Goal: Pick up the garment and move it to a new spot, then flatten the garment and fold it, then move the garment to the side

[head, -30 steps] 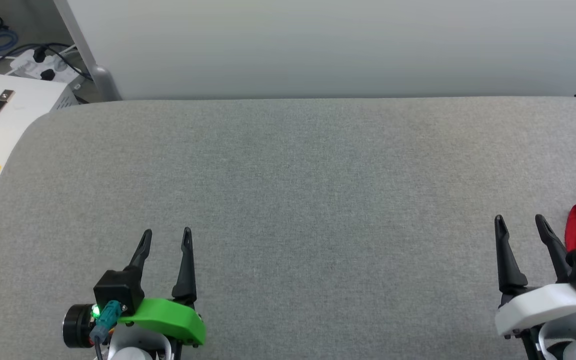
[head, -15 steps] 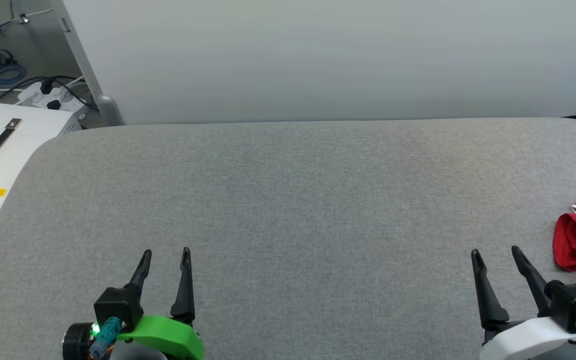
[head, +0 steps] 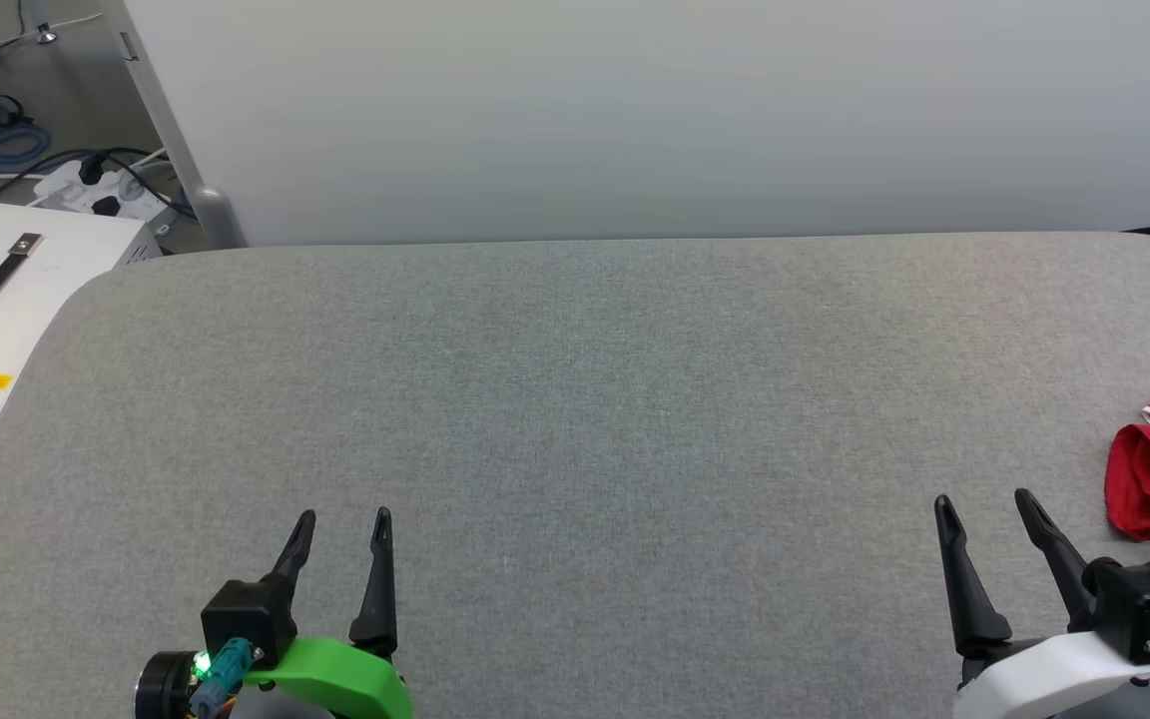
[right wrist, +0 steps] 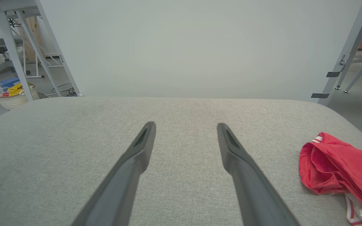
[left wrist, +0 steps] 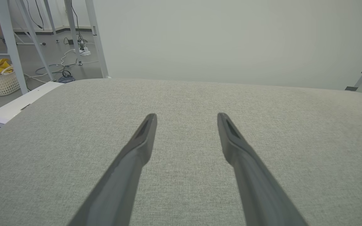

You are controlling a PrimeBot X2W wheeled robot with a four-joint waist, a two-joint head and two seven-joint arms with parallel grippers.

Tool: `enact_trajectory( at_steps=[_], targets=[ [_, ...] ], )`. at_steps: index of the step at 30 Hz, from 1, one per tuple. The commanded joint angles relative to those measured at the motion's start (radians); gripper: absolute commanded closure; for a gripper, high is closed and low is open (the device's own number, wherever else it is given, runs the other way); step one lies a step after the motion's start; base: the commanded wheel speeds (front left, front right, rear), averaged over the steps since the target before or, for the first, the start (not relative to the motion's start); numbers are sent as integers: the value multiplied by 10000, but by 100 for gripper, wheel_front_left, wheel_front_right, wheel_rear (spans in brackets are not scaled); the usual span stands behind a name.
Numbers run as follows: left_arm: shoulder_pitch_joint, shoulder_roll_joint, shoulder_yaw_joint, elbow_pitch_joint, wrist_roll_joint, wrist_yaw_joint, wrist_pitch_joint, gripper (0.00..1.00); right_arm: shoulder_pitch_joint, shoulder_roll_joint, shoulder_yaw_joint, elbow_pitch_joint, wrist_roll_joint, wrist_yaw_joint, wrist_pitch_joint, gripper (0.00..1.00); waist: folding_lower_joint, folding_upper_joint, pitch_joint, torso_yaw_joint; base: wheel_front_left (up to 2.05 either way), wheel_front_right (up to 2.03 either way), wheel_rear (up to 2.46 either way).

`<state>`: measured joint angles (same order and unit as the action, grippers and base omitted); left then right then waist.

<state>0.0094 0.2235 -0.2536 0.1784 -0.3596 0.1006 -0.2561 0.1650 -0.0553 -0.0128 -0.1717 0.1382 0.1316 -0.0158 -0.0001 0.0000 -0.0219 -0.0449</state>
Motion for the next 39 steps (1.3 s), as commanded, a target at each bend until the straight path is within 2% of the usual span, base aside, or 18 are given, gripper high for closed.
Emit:
enact_trajectory(
  at_steps=[1, 11, 12, 39],
  targets=[
    [39, 4, 2, -5, -62, -40, -56, 0, 4, 21, -27, 19, 50, -9, -14, 0, 1, 0, -3, 2, 0, 0, 0],
    [21, 15, -32, -33, -58, 18, -57, 0, -48, 28, -68, 86, 20, -9, -57, 0, 1, 0, -15, 34, 0, 0, 0],
    [0, -1, -15, -4, 1, 4, 6, 100, -6, 12, -59, 50, 0, 0, -2, 100, 1, 0, -15, 33, 0, 0, 0],
    [-19, -329, 472, -338, 687, -188, 500, 100, -318, 17, -24, 365, -263, -2, 29, 100, 1, 0, 30, 112, 0, 0, 0]
  ],
)
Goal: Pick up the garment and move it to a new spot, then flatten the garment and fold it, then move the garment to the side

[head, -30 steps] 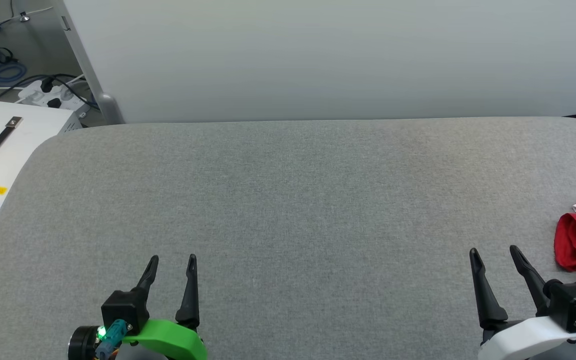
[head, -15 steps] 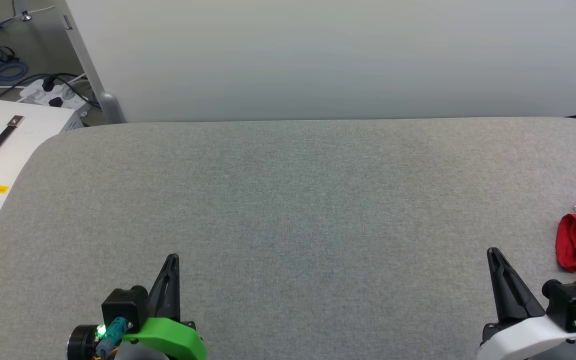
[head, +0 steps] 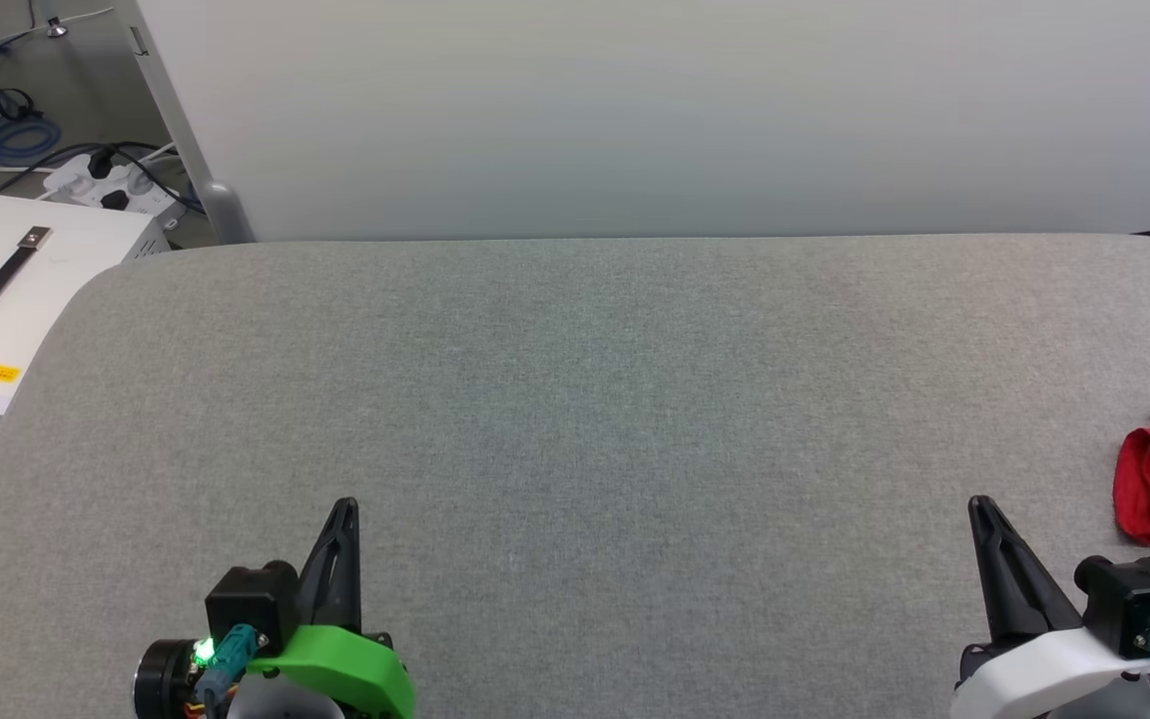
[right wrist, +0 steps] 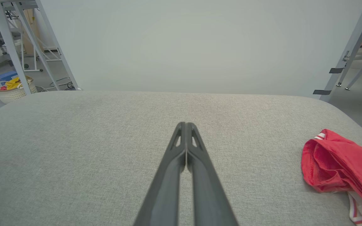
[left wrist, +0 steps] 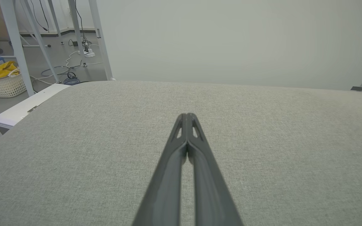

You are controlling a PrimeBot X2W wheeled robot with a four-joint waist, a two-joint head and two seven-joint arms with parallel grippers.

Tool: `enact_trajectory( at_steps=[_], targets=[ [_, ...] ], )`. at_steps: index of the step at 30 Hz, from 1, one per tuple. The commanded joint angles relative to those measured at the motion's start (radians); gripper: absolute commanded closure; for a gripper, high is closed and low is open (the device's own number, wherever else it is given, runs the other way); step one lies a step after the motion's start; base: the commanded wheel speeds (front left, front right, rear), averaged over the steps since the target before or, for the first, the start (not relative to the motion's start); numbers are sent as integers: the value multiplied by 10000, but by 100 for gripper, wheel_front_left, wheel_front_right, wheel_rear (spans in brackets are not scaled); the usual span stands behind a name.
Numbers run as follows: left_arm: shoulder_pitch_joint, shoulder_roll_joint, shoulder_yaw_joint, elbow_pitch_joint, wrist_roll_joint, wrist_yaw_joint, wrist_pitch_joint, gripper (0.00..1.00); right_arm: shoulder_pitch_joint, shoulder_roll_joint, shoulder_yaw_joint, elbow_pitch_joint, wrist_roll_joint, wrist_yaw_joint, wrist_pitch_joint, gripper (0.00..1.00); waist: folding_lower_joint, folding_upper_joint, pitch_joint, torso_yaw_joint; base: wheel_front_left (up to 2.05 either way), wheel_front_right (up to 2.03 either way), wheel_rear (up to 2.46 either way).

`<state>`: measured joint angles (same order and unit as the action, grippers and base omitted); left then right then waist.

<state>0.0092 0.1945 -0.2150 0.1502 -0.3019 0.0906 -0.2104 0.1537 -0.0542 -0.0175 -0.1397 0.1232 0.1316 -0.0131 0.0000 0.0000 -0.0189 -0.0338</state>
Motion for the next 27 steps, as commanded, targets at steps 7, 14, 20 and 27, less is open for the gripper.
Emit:
enact_trajectory(
  at_steps=[7, 14, 20, 27],
  targets=[
    [-21, -136, 228, -156, 310, -145, 185, 100, -298, 8, 34, 138, -190, -2, 11, 100, 0, 0, 14, 25, 0, 0, 0],
    [-26, -234, 371, -256, 512, -201, 328, 100, -390, 10, 45, 232, -268, -3, 20, 100, 0, 0, 27, 48, 0, 0, 0],
    [-31, -315, 492, -340, 681, -249, 448, 100, -468, 12, 54, 311, -333, -3, 27, 100, 0, 0, 38, 67, 0, 0, 0],
    [-36, -409, 630, -437, 876, -304, 586, 100, -557, 15, 64, 401, -408, -4, 36, 100, 0, 0, 50, 90, 0, 0, 0]
  ],
)
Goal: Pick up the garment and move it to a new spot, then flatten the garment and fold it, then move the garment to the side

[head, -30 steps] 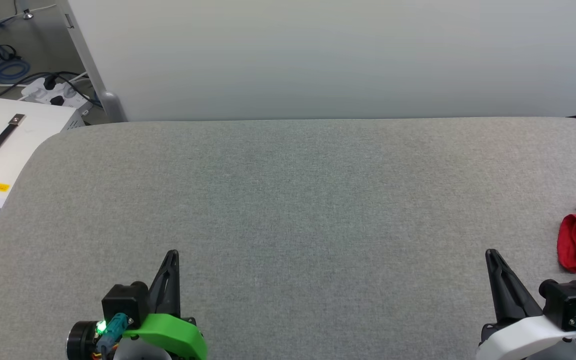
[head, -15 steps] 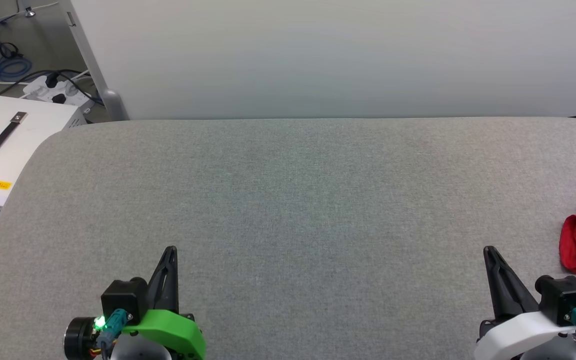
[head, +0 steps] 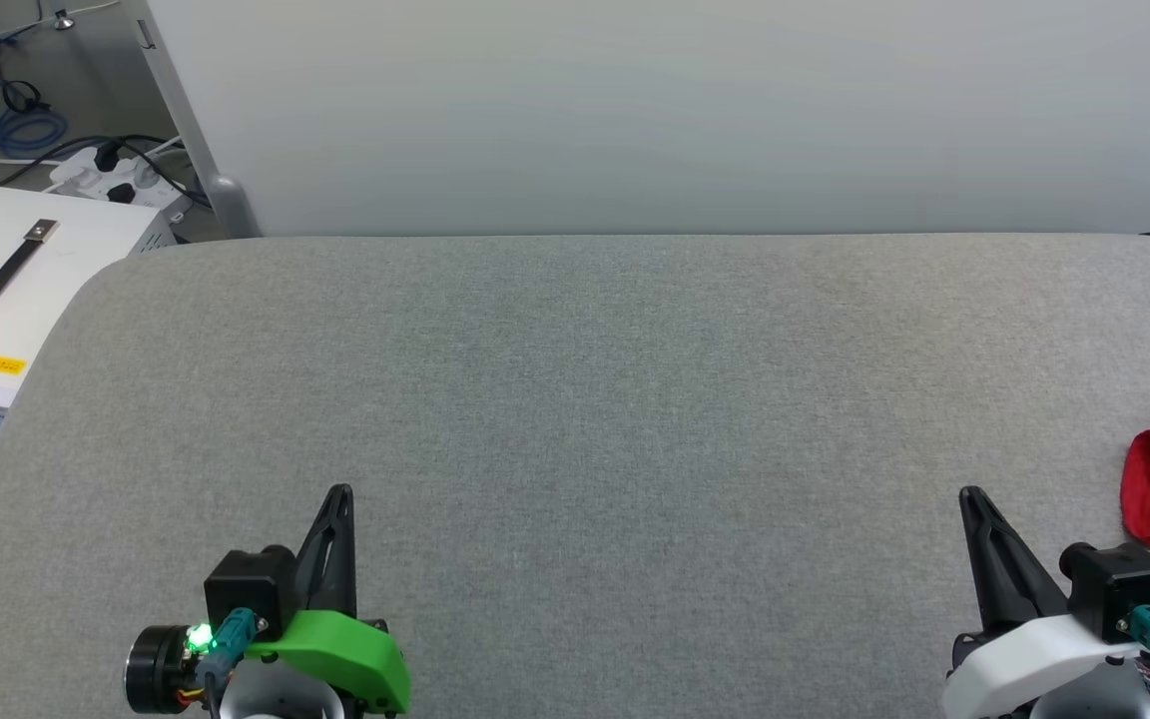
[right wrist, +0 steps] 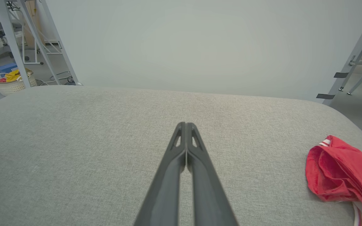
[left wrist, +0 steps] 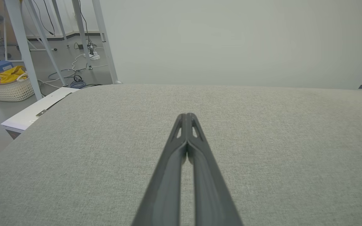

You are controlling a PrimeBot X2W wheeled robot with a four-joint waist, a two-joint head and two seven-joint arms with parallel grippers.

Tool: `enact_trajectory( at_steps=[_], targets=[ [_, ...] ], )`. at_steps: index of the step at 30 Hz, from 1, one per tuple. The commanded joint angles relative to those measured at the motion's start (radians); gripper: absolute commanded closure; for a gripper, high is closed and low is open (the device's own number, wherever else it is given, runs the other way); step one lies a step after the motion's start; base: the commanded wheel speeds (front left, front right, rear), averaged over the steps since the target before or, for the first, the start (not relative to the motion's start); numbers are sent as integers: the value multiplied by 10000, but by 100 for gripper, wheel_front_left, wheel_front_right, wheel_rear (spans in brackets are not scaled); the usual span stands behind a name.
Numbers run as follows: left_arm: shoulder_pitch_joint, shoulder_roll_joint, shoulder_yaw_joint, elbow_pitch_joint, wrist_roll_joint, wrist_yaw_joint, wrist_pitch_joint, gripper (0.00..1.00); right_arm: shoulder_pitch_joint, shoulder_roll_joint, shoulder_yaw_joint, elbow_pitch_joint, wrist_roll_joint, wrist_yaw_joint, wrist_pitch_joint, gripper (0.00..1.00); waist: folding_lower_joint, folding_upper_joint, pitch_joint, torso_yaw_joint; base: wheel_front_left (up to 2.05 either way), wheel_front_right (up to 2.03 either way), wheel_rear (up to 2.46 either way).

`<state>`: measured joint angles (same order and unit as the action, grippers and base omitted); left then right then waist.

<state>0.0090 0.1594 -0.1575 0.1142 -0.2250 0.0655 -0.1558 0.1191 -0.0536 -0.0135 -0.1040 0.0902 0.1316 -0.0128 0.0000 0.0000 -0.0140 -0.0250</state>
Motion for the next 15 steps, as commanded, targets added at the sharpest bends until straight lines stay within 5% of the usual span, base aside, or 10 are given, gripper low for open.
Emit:
enact_trajectory(
  at_steps=[1, 15],
  targets=[
    [-35, -74, 77, -92, 139, -61, 62, 100, -225, 9, 25, 59, -90, -4, 33, 100, 0, 0, 3, 6, 0, 0, 0],
    [-45, -264, 357, -288, 533, -172, 341, 100, -406, 14, 46, 242, -242, -5, 51, 100, 0, 0, 28, 51, 0, 0, 0]
  ],
)
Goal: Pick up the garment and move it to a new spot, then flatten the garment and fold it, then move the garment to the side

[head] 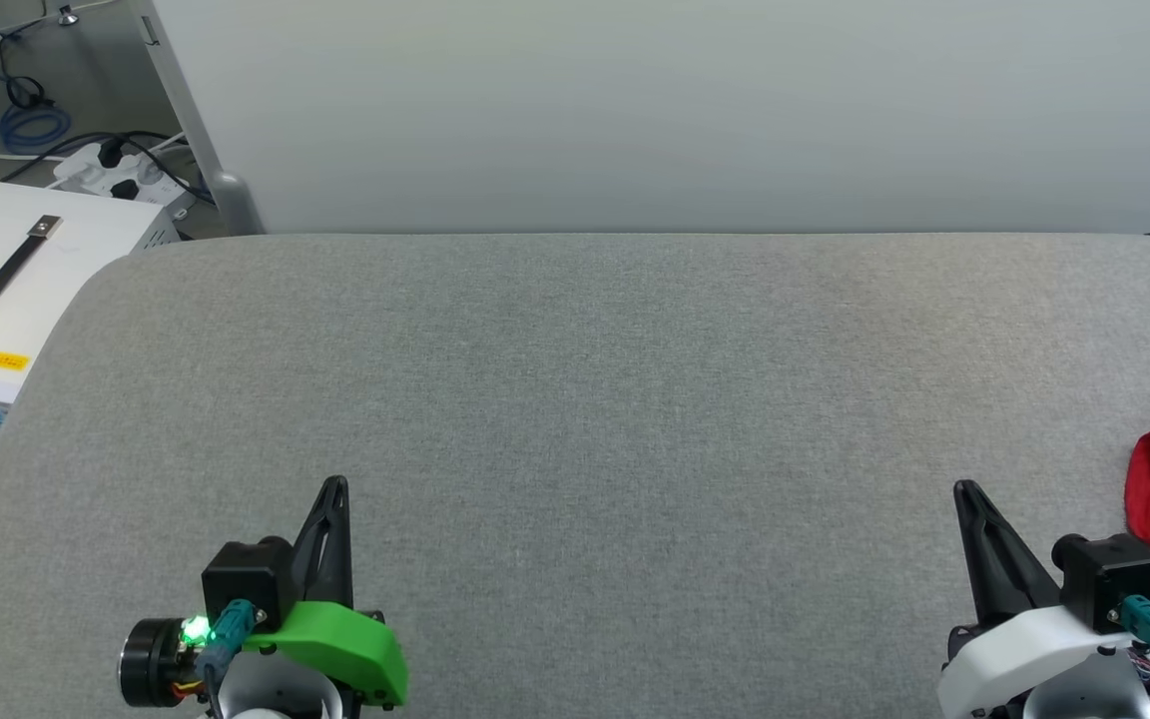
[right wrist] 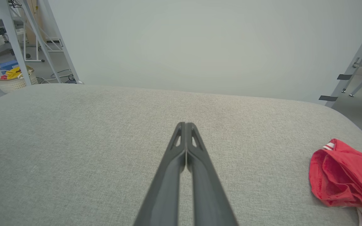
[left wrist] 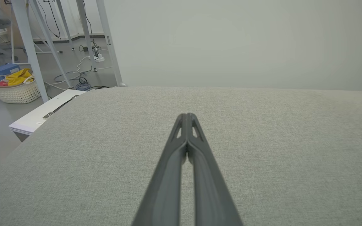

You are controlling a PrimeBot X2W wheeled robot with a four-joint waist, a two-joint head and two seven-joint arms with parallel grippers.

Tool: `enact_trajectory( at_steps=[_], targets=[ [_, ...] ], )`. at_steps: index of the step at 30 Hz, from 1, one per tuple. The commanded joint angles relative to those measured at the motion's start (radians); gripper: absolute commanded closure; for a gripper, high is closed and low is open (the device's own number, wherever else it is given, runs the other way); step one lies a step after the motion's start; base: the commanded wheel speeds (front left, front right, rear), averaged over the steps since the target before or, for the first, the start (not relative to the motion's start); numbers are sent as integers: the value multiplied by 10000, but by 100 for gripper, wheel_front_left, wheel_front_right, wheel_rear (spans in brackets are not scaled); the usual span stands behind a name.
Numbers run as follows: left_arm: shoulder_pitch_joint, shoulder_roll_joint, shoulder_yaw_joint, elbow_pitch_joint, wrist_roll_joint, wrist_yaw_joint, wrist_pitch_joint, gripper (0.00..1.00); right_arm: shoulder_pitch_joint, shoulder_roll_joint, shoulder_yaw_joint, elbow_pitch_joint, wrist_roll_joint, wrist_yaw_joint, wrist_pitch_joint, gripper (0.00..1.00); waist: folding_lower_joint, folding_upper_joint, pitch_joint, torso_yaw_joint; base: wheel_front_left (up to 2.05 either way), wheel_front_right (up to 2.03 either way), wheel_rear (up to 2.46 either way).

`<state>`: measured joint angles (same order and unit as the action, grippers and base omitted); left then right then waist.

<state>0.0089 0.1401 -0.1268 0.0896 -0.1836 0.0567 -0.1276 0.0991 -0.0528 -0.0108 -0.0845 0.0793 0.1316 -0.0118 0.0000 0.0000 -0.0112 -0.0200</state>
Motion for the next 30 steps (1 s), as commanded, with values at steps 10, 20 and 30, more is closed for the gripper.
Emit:
enact_trajectory(
  at_steps=[10, 20, 30],
  targets=[
    [-51, -207, 251, -183, 402, -164, 260, 100, -335, 9, 34, 178, -241, -6, 54, 100, 0, 0, 19, 34, 0, 0, 0],
    [-59, -343, 451, -324, 684, -243, 460, 100, -464, 13, 48, 309, -350, -6, 67, 100, 0, 0, 37, 67, 0, 0, 0],
    [-66, -479, 651, -464, 967, -322, 660, 100, -593, 16, 63, 441, -459, -7, 79, 100, 0, 0, 56, 100, 0, 0, 0]
  ],
)
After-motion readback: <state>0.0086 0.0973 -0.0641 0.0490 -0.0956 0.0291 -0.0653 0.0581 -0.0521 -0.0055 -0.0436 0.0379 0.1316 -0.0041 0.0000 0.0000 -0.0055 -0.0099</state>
